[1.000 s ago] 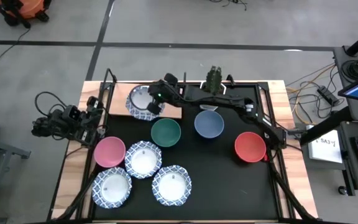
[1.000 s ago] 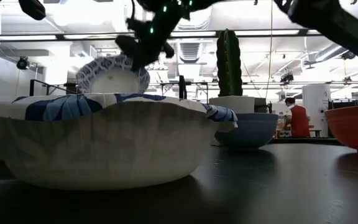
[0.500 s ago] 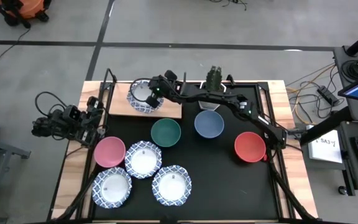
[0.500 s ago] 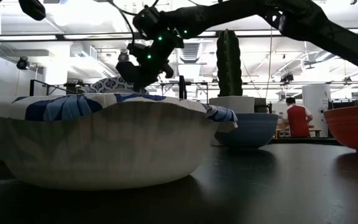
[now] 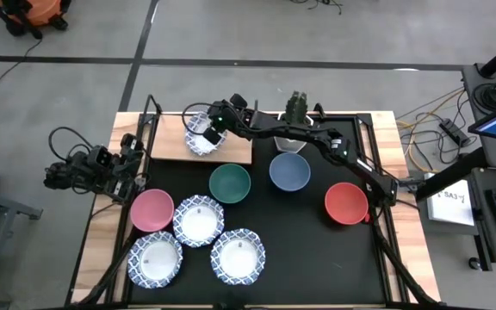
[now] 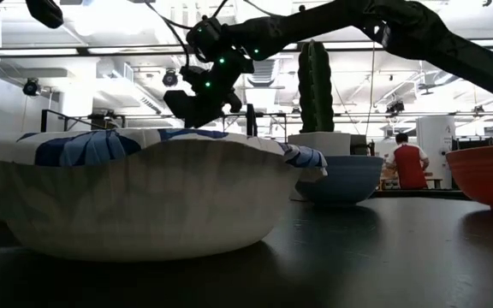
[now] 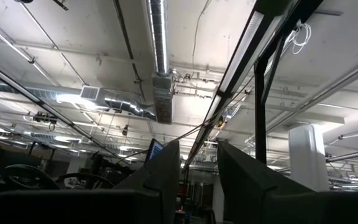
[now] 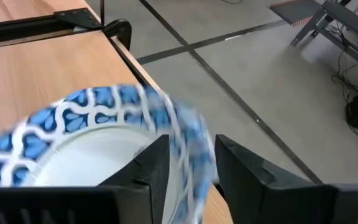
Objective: Place and stack bowls onto a shelf
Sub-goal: Put the top right white patterned paper bowl on the shelf
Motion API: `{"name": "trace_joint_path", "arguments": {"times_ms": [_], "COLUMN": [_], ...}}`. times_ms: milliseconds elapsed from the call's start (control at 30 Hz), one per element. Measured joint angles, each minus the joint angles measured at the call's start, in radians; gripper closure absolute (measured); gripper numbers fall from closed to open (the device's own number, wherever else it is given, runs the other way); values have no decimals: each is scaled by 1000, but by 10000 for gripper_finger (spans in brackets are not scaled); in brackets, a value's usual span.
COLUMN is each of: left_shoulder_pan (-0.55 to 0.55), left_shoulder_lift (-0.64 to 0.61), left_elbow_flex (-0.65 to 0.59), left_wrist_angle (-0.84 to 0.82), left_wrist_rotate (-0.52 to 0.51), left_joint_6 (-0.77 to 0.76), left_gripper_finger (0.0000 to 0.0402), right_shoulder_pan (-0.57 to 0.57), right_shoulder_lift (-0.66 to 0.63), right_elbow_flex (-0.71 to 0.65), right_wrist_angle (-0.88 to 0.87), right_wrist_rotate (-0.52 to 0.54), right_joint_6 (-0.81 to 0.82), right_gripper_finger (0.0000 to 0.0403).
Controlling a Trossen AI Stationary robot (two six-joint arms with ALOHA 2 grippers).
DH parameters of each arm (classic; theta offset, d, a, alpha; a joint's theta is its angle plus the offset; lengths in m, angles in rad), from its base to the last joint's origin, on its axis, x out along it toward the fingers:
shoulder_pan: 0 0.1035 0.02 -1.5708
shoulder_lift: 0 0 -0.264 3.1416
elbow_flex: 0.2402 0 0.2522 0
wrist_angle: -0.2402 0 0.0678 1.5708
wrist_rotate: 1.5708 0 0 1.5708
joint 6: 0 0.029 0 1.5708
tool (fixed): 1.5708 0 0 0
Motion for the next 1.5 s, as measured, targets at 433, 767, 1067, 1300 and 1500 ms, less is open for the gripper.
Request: {"name": "trace_joint_path", "arguments": {"times_ms": [433,767,1067,1300,1500], "left_shoulder_pan": [0,0,0,0,0], "left_shoulder_lift": [0,0,0,0,0], "left_elbow_flex": [-1,-1,-1,-1,-1], "left_wrist_angle": [-4,-7,-8,-7,-7], "left_wrist_rotate": [0,-8,-8,-8,-9], "left_joint_6": [0,26,26,26,26], "left_gripper_finger": [310,310,310,310,310], "right_shoulder_pan": [3,6,2,2,8], "right_shoulder_lift": [-21,-38,-20,22,42], "right_elbow_flex": [19,19,16,16,10], "right_wrist_angle": [-230,-478,-499,-412,-226], "right_wrist_rotate": [-1,-92,-98,-107,-169], "right_joint_6": [-110,-104,-95,-100,-97], "right_gripper_finger": [321,394,394,394,394]}}
